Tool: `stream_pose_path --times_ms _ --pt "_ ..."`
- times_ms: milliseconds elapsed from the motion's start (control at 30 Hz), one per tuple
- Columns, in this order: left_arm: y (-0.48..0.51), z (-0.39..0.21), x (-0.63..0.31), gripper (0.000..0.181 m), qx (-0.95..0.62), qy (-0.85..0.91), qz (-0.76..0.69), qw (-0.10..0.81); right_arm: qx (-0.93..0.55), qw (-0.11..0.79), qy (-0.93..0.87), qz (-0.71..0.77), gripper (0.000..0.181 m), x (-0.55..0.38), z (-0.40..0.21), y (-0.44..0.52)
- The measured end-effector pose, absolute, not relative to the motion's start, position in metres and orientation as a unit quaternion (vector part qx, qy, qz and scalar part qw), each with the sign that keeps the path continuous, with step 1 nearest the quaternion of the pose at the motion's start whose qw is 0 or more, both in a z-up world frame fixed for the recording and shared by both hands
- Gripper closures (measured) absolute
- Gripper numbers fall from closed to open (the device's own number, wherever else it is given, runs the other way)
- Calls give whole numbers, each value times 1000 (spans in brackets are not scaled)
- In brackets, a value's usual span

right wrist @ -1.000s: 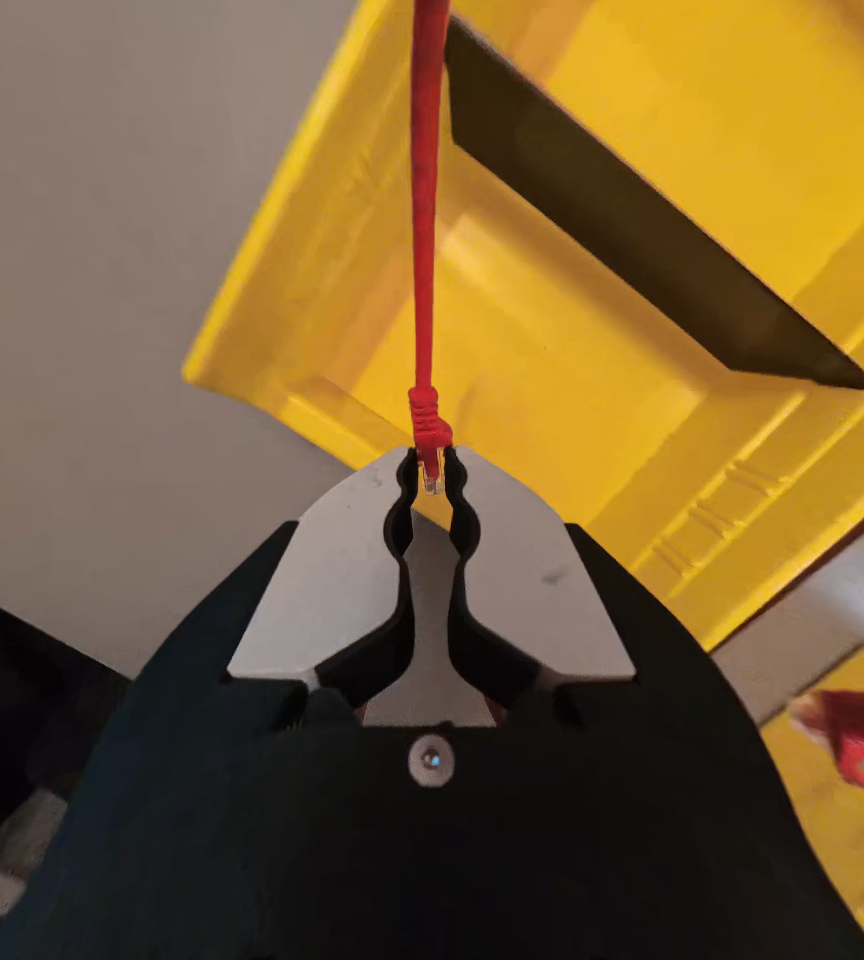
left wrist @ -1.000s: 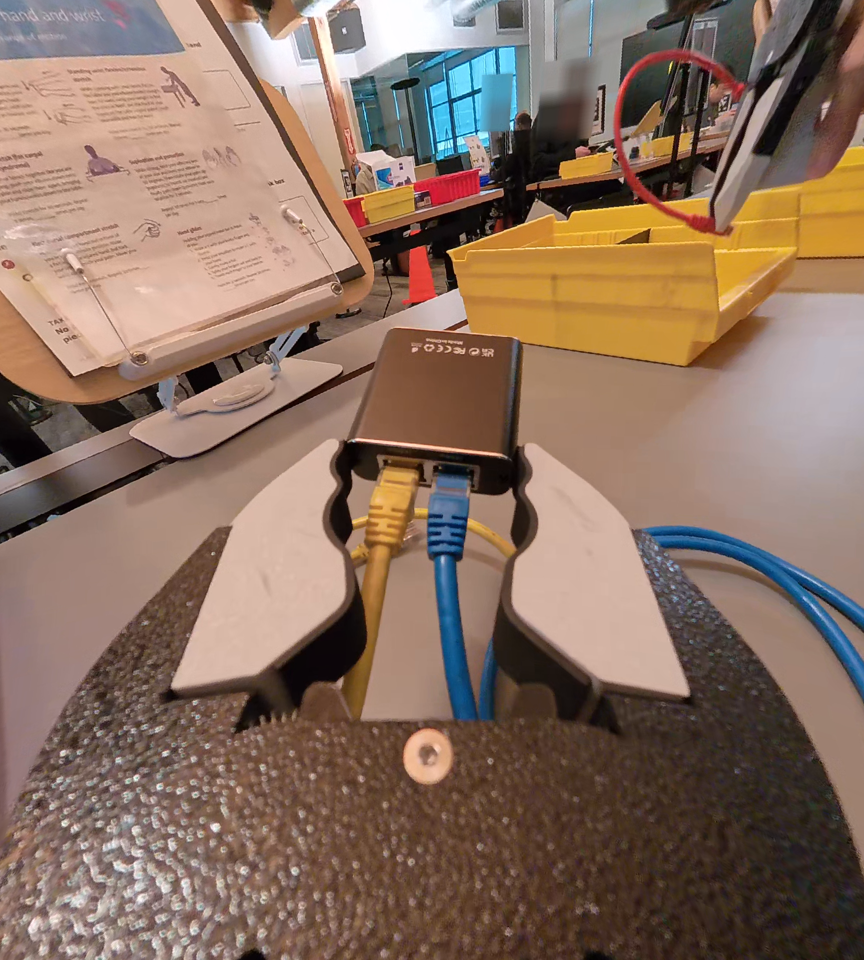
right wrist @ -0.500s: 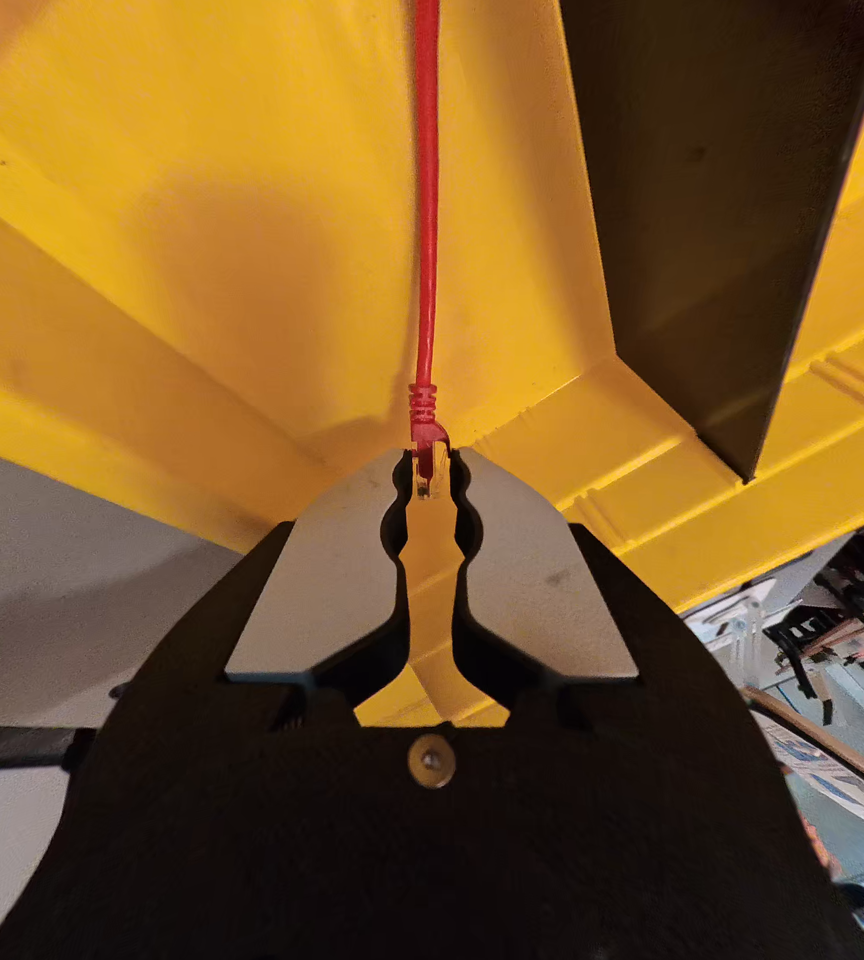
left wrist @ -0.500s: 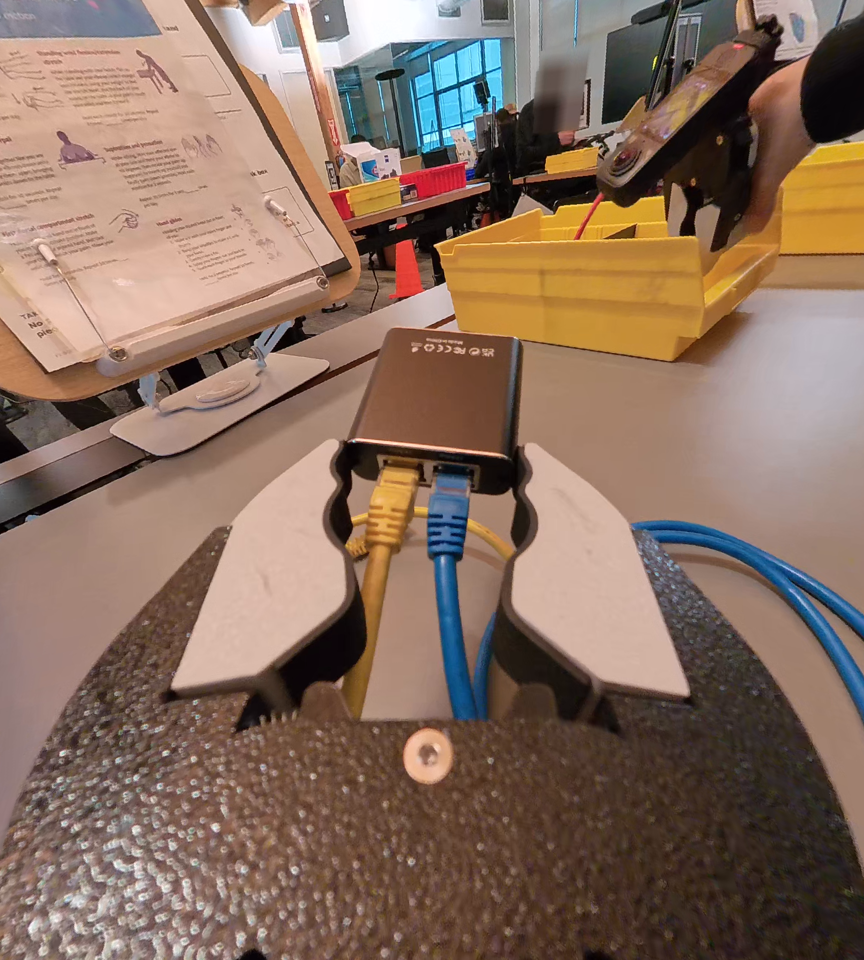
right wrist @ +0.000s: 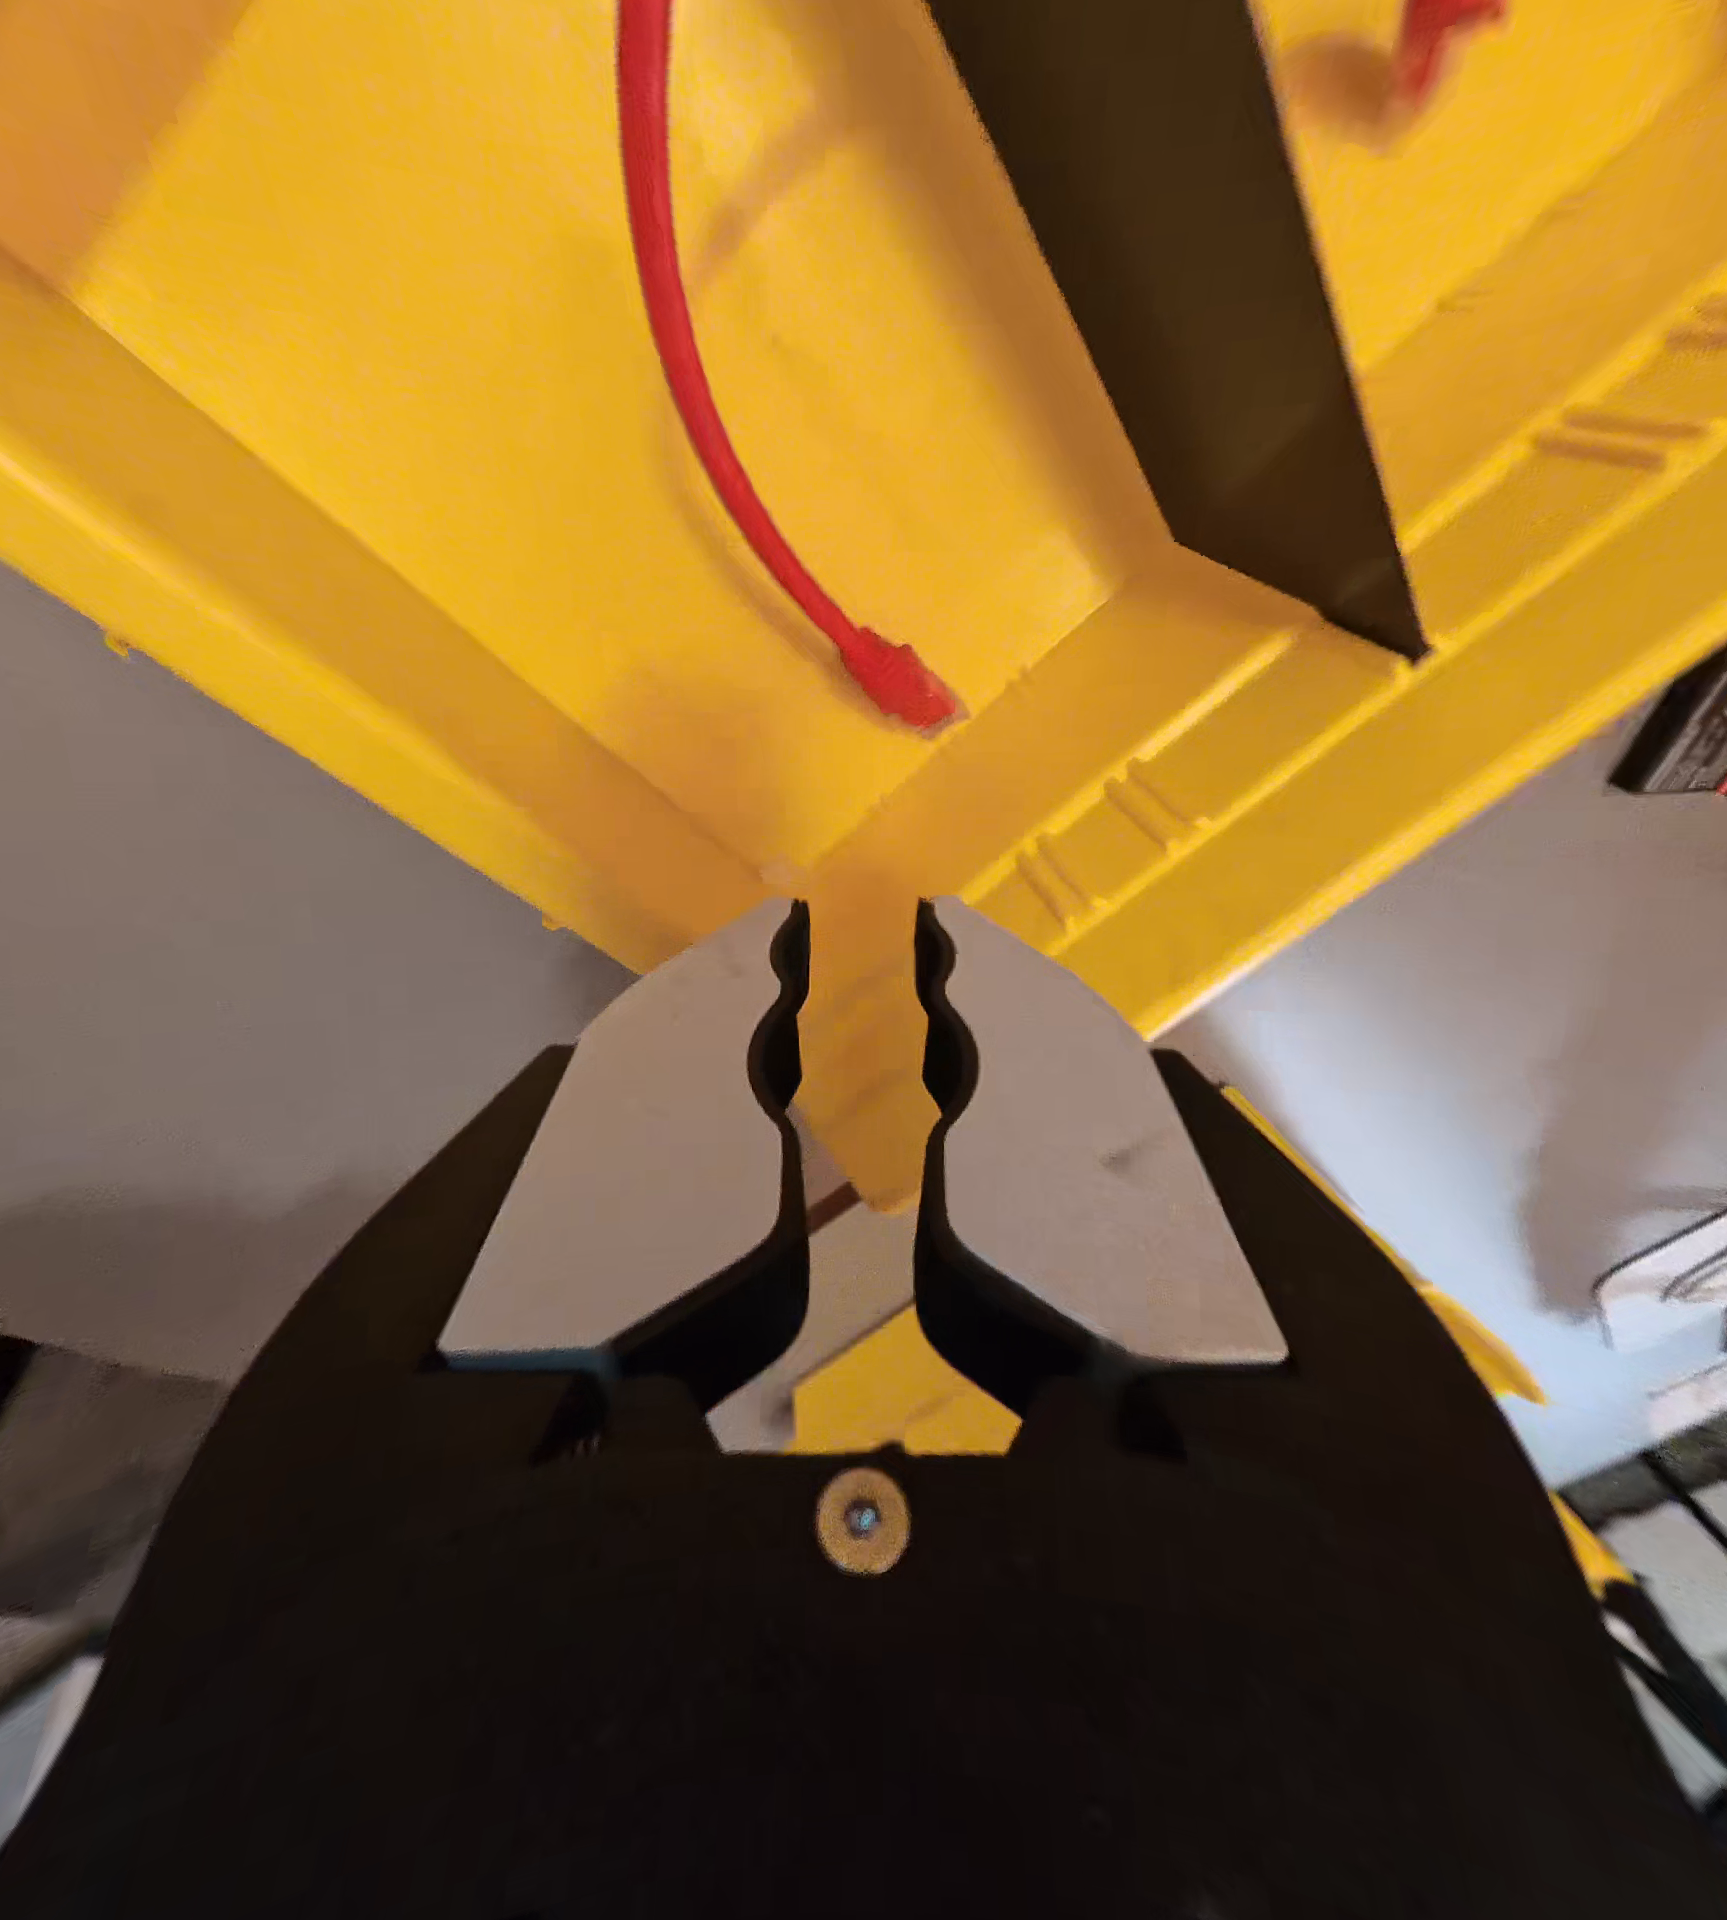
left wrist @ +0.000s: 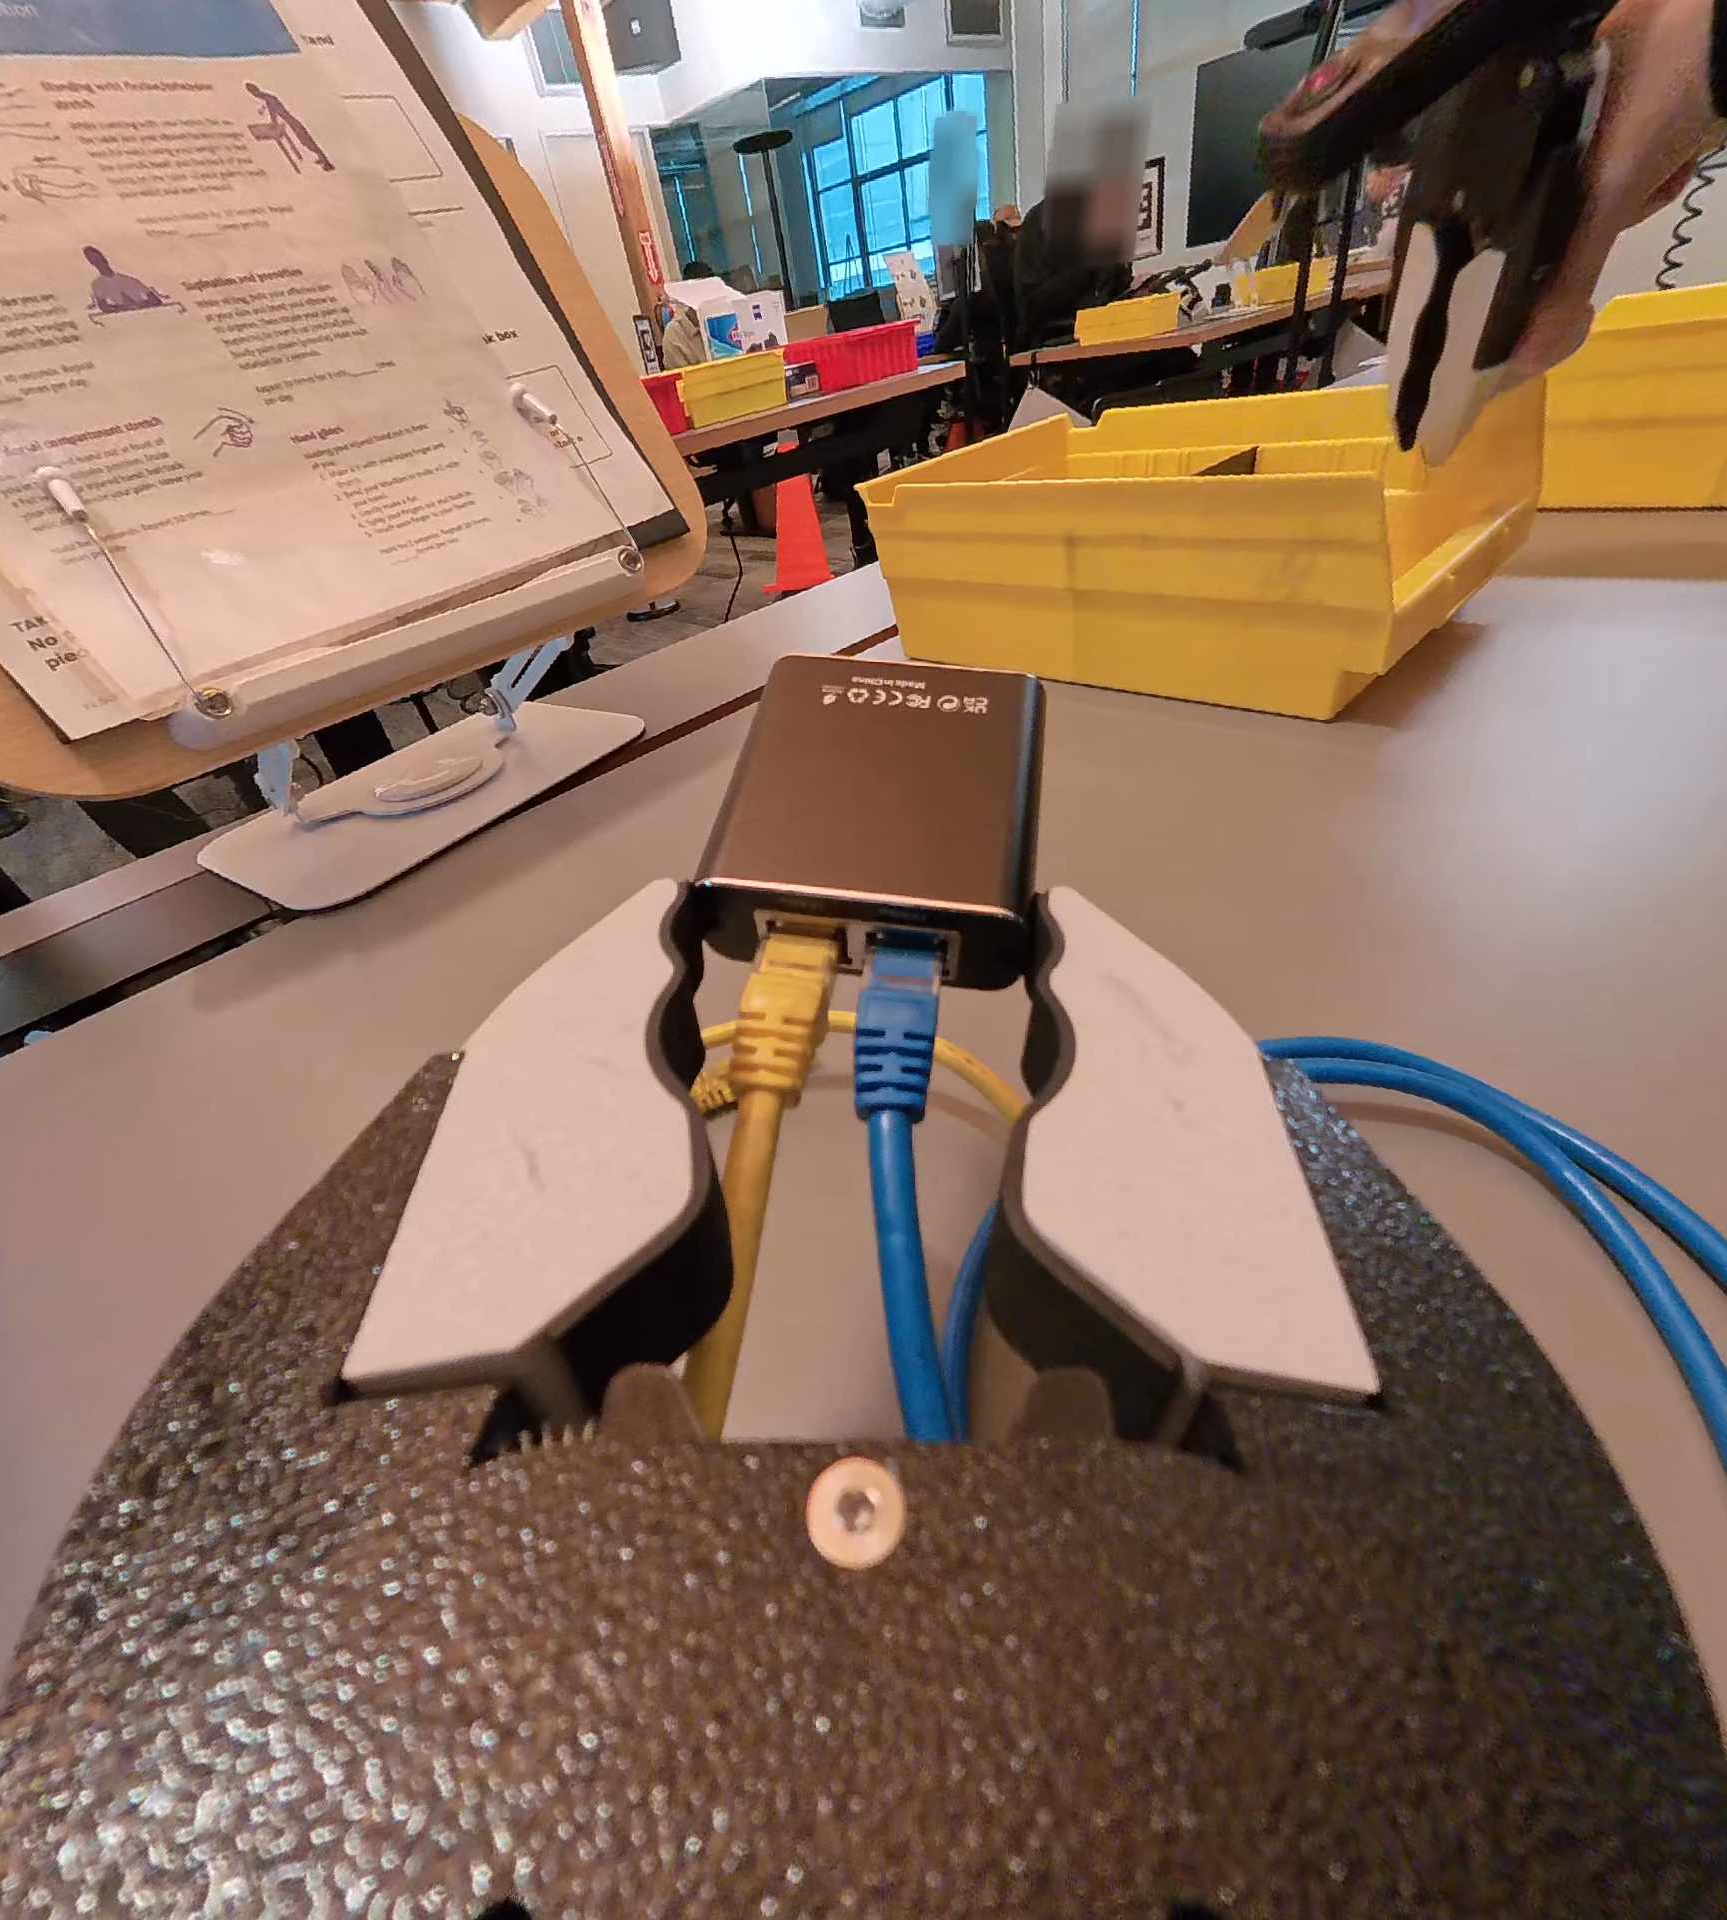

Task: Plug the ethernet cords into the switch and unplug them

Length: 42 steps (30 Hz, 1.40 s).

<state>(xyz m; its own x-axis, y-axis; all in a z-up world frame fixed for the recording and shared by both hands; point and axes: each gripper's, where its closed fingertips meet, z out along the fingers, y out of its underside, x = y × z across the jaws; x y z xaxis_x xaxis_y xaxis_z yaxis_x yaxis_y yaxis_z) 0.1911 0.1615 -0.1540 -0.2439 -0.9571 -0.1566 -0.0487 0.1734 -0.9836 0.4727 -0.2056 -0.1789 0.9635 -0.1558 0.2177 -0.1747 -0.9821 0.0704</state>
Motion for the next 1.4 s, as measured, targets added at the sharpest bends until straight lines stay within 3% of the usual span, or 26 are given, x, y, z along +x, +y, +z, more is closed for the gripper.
stream_pose_path --times_ms 333,467,567,600,633,800,1000,1300,1400 --pt "161 -155 192 122 -409 617 -492 458 970 -97 -66 214 161 469 -160 -163" --pt "159 -156 193 122 -405 622 -490 457 950 -207 -116 201 148 475 -169 -108" --pt "158 -155 193 122 -403 622 -492 457 945 -203 -138 218 142 488 -184 -91" --pt "158 -155 192 122 -403 621 -493 457 948 -193 -137 214 148 489 -192 -89" --pt "158 -155 192 122 -402 621 -494 457 951 -177 -133 215 173 490 -198 -89" --pt "158 -153 190 122 -398 618 -498 459 919 -199 -189 283 177 502 -167 -91" --pt "158 -152 189 122 -396 616 -504 458 756 -315 -322 474 177 477 -79 -138" --pt "157 -153 190 122 -397 620 -503 452 823 -275 -315 384 177 435 -168 -103" --pt "156 -153 189 122 -395 620 -504 453 830 -331 -304 331 175 435 -175 -83"
